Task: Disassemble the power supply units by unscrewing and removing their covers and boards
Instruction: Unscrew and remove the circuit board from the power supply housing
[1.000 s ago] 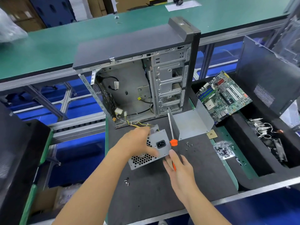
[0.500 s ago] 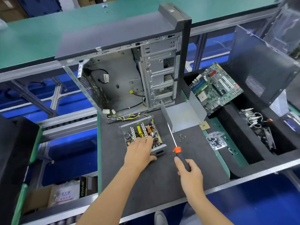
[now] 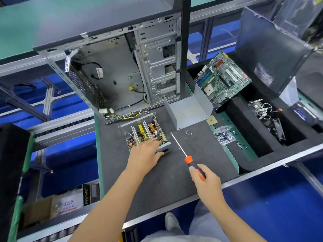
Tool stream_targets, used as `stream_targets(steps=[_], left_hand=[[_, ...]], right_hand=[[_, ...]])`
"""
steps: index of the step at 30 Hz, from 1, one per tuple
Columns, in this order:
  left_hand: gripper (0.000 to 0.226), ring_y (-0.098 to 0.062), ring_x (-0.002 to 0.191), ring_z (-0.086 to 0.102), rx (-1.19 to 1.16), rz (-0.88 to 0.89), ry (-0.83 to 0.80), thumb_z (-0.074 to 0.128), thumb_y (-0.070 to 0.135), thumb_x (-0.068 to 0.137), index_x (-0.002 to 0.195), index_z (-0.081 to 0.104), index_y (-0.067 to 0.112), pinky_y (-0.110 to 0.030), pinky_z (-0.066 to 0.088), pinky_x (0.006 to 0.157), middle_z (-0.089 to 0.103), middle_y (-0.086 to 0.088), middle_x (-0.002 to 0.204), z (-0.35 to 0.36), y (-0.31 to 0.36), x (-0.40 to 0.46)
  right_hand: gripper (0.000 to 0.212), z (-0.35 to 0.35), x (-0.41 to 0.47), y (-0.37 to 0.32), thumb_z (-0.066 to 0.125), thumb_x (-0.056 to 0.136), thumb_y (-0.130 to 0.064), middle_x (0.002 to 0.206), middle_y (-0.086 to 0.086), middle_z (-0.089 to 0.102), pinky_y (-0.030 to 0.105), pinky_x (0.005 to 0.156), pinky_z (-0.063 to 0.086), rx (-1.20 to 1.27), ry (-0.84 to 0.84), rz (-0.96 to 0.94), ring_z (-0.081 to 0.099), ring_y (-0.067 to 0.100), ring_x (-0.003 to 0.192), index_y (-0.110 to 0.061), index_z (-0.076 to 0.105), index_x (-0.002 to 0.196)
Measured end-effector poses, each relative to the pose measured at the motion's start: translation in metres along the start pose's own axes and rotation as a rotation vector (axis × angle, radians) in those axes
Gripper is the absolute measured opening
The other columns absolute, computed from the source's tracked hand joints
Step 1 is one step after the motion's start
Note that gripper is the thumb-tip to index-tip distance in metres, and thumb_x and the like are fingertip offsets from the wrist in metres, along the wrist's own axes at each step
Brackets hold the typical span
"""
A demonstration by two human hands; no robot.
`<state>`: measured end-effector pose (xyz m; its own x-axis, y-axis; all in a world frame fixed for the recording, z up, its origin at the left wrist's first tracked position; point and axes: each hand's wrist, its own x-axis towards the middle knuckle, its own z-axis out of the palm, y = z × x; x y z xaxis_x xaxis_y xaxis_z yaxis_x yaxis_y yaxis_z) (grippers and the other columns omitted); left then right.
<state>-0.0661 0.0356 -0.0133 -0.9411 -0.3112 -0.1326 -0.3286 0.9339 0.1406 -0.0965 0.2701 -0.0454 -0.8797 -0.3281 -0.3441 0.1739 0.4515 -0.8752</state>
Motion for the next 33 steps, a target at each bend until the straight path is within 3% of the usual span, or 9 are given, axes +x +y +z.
stream_targets(steps=[5,9,12,15,19,22,27,33], left_hand=[[0.029,-0.026,0.093,0.065,0.012,-0.142,0.06,0.053,0.046,0.099,0.109,0.062,0.021,-0.031,0.039,0.063,0.063,0.001,0.106,-0.002,0.021,-0.004],[0.027,-0.03,0.087,0.065,0.028,-0.229,0.059,0.054,0.043,0.099,0.09,0.045,0.019,-0.031,0.038,0.061,0.062,-0.003,0.101,0.0,0.033,-0.002],[0.022,-0.032,0.09,0.066,0.031,-0.254,0.069,0.053,0.04,0.098,0.105,0.054,0.018,-0.033,0.043,0.064,0.062,-0.003,0.104,0.0,0.038,0.0],[0.026,-0.032,0.093,0.066,0.007,-0.242,0.068,0.054,0.038,0.098,0.116,0.055,0.02,-0.037,0.048,0.067,0.06,-0.003,0.107,0.0,0.038,0.001],[0.037,-0.029,0.094,0.065,-0.073,-0.244,0.085,0.057,0.041,0.099,0.131,0.05,0.025,-0.037,0.044,0.067,0.051,-0.003,0.122,0.002,0.037,-0.002],[0.036,-0.028,0.092,0.064,-0.074,-0.224,0.086,0.054,0.044,0.1,0.131,0.054,0.025,-0.035,0.045,0.067,0.047,0.0,0.129,0.0,0.036,-0.001],[0.032,-0.026,0.087,0.066,0.081,-0.201,0.095,0.045,0.044,0.103,0.122,0.058,0.022,-0.033,0.047,0.063,0.053,0.001,0.118,0.0,0.042,0.003],[0.029,-0.028,0.084,0.068,0.12,-0.194,0.115,0.046,0.041,0.103,0.117,0.058,0.018,-0.03,0.036,0.056,0.055,-0.003,0.112,0.001,0.048,0.015]], right_hand=[[0.028,-0.002,0.015,-0.006,0.061,0.091,-0.041,0.068,0.012,0.054,0.017,0.049,0.035,0.015,-0.008,-0.035,0.04,0.01,0.054,-0.021,0.059,0.071],[0.028,-0.012,0.028,-0.01,0.063,0.09,-0.039,0.055,-0.002,0.044,0.018,0.048,0.033,0.002,-0.018,-0.064,0.038,0.01,0.054,-0.024,0.057,0.067],[0.015,-0.022,0.032,-0.011,0.064,0.089,-0.033,0.063,-0.008,0.06,0.013,0.054,0.04,0.006,-0.033,-0.067,0.05,0.006,0.058,-0.045,0.067,0.08],[0.026,-0.033,0.033,-0.004,0.065,0.089,-0.029,0.07,-0.007,0.068,0.011,0.058,0.044,0.013,-0.032,-0.065,0.059,0.005,0.064,-0.054,0.07,0.094],[0.03,-0.041,0.033,0.004,0.066,0.09,-0.022,0.062,-0.002,0.064,0.02,0.053,0.043,0.07,-0.059,-0.047,0.052,0.006,0.053,-0.05,0.074,0.092],[0.029,-0.044,0.036,0.007,0.064,0.091,-0.019,0.058,0.0,0.059,0.028,0.05,0.04,0.111,-0.078,-0.019,0.046,0.012,0.052,-0.045,0.077,0.094],[0.029,-0.051,0.04,0.004,0.062,0.093,-0.017,0.059,0.002,0.059,0.028,0.048,0.038,0.142,-0.106,-0.023,0.044,0.015,0.052,-0.042,0.078,0.094],[0.027,-0.056,0.047,-0.002,0.064,0.093,-0.017,0.058,0.007,0.059,0.025,0.047,0.039,0.218,-0.067,0.022,0.045,0.014,0.052,-0.038,0.08,0.089]])
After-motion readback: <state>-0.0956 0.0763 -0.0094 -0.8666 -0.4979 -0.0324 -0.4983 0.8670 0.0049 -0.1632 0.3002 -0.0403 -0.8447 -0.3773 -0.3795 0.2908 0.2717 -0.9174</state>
